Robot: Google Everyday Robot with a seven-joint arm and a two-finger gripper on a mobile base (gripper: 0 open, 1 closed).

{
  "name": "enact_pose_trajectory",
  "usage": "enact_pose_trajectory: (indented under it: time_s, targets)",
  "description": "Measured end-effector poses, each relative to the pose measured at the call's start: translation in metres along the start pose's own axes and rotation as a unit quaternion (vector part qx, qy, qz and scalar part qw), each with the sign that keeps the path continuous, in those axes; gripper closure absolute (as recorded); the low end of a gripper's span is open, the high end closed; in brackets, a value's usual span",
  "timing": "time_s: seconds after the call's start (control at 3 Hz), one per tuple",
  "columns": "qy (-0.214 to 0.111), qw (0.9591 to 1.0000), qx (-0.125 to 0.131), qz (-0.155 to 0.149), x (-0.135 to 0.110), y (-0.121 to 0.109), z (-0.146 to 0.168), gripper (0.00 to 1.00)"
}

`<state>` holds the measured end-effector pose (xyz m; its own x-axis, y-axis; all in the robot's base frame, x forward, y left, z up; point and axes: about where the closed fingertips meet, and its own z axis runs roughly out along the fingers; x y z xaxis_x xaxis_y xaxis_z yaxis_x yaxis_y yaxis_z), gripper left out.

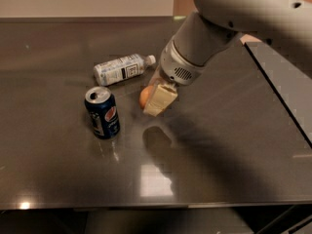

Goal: Move orange near blue plastic bottle

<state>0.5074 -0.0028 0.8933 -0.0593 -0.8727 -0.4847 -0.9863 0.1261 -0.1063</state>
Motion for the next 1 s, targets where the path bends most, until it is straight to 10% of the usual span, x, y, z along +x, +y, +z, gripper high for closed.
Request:
enact_pose_trajectory:
  time_s: [0.67,1.0]
  targets:
    - [0.005,0.9993,0.026,0.028,-0.004,-0.077,0.021,1.0]
    - [0.008,0.9984,0.037,0.043,-0.005,-0.103,0.034,0.82]
